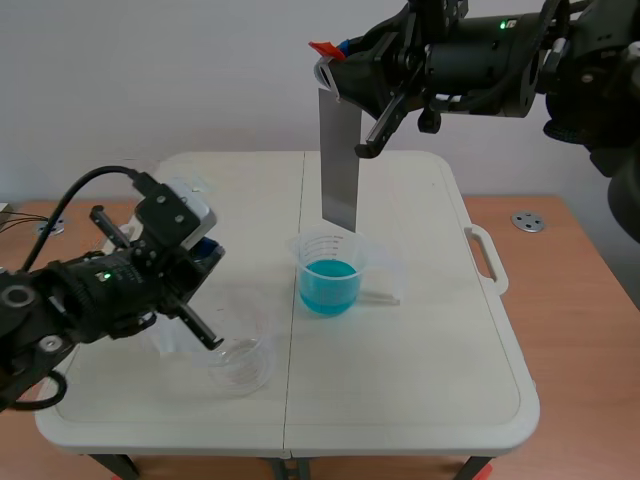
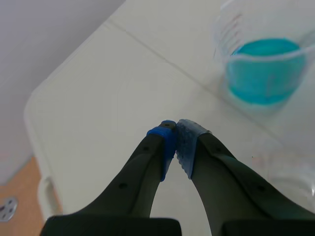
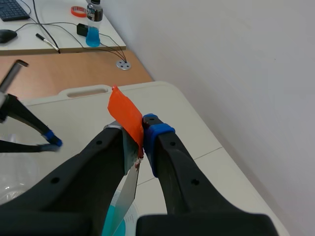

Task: Hold the metal plate by the orange handle, dip it into the blue solution, take it out and point at it, then put the plate back in the beaker on the left.
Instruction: 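Point at the plate with the left hand, then lower the plate into the blue solution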

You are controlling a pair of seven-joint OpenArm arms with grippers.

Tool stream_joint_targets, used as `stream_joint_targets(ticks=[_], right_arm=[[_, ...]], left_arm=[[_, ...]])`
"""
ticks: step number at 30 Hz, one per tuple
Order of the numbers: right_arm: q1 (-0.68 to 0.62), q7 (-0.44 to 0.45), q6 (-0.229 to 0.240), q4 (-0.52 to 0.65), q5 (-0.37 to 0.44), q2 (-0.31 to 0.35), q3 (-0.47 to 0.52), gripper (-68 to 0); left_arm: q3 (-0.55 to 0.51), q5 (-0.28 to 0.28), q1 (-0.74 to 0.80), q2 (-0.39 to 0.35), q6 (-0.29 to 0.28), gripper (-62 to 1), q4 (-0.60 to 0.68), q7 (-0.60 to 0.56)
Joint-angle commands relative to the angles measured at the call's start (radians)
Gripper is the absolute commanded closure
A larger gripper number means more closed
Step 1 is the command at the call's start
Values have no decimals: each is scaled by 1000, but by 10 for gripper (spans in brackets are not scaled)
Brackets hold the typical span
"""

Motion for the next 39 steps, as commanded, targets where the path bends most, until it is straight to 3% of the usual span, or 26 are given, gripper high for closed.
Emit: stream_joint_targets(ticks=[1, 9, 15, 20, 26, 30, 35, 39], right_arm=[[23, 16, 5, 15, 18, 6, 2, -13], [6, 42, 5, 12, 18, 6, 0, -13], [3, 70, 5, -22, 17, 6, -31, -13], [3, 127, 5, -74, 13, 5, -44, -13], [3, 186, 5, -143, -10, 5, -51, -13], [4, 241, 5, -187, -42, 5, -51, -13], [3, 305, 5, -243, -77, 2, -51, -13], [4, 363, 5, -282, -114, 0, -69, -13]], left_arm=[[-47, -43, 40, -42, 20, -19, 71, -19], [-304, -209, 340, -229, 41, -19, 274, -23], [-513, -237, 623, -297, 42, -19, 317, -41], [-640, -238, 850, -300, 42, -19, 317, -56], [-660, -237, 1057, -290, 35, -19, 308, -56], [-652, -236, 1143, -266, -4, -19, 308, -55], [-603, -236, 1183, -255, -71, -19, 293, -54], [-534, -236, 1182, -255, -80, -19, 264, -52]])
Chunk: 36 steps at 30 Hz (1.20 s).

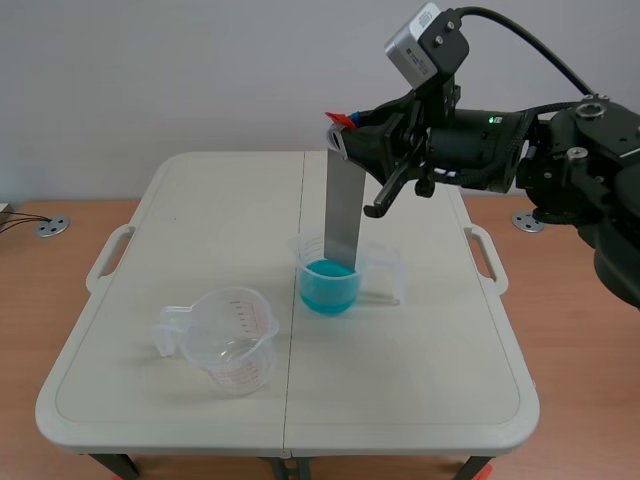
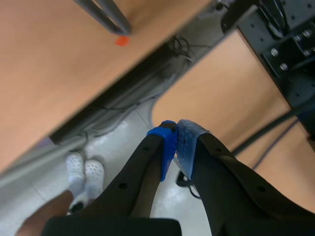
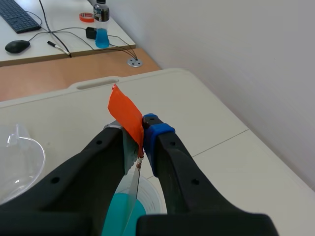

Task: Hold the metal plate by the orange handle, dip it into the blue solution, take it out and point at it, then put the plate back in the beaker on the left.
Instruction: 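Lower the plate into the blue solution, then hold the plate still in the solution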

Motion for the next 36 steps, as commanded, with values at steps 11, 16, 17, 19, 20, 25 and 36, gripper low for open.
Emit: stream_joint_targets(ticks=[11, 16, 17, 19, 20, 25, 36], right_arm=[[24, 160, -3, -98, -28, -1, -74, -13], [32, 200, -16, -155, -74, -23, -76, -13], [32, 204, -16, -164, -87, -29, -76, -13], [31, 215, -18, -182, -112, -39, -76, -13], [31, 222, -21, -192, -120, -42, -76, -13], [31, 222, -50, -228, -126, -48, -76, -13], [31, 222, -65, -253, -156, -50, -76, -13]], left_arm=[[154, -7, -3, 6, 1, -19, -19, 8], [169, -7, -4, 6, 2, -19, -20, 43], [169, -7, -4, 6, 2, -19, -20, 43], [169, -7, -6, 5, 2, -19, -20, 43], [169, -7, -6, 5, 2, -19, -20, 42], [169, -7, -6, 5, 2, -19, -20, 42], [169, -7, -6, 5, 2, -19, -20, 42]])
